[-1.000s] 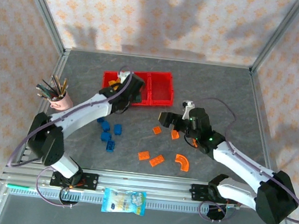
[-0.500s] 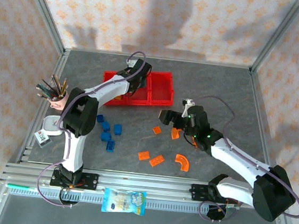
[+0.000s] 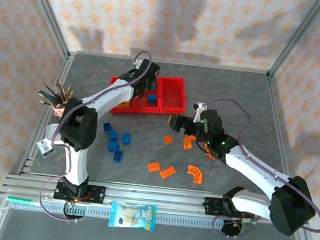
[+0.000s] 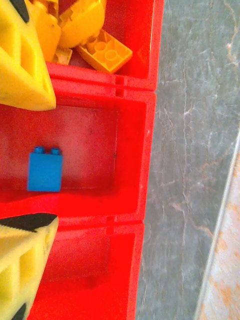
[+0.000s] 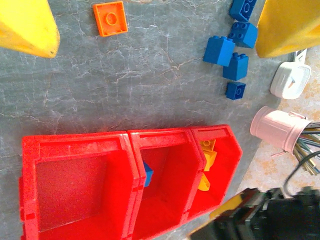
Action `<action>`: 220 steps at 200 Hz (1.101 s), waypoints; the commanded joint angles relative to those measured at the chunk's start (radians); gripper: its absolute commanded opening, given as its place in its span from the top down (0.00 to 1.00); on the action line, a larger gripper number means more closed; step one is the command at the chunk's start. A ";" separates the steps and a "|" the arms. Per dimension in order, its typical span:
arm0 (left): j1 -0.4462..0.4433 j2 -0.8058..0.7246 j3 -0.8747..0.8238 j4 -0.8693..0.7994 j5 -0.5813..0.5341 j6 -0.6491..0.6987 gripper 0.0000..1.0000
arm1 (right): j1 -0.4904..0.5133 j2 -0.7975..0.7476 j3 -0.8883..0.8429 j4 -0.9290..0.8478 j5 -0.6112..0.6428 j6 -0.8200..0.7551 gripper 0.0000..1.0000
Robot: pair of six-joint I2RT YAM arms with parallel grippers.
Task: Sort the legos into containers by color
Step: Pick up the lego from the middle-left of the table.
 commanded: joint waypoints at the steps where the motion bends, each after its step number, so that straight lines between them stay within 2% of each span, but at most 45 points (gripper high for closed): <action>1: 0.000 -0.130 -0.079 0.029 0.058 0.022 0.41 | -0.004 0.005 0.033 -0.022 -0.027 -0.043 0.00; 59: -0.008 -0.407 -0.380 0.028 0.094 -0.015 0.41 | 0.029 0.017 0.013 -0.031 -0.037 -0.095 0.00; 101: -0.019 -0.568 -0.563 -0.028 0.058 -0.060 0.41 | 0.097 0.083 -0.004 -0.010 -0.032 -0.123 0.00; 139: -0.020 -0.681 -0.699 -0.109 0.010 -0.153 0.39 | 0.168 0.134 -0.033 0.040 -0.034 -0.125 0.01; 175: -0.021 -0.733 -0.822 -0.161 -0.048 -0.219 0.36 | 0.212 0.181 -0.057 0.093 -0.024 -0.093 0.00; 220: -0.020 -0.708 -0.921 -0.136 -0.038 -0.273 0.30 | 0.217 0.205 -0.067 0.147 -0.035 -0.064 0.01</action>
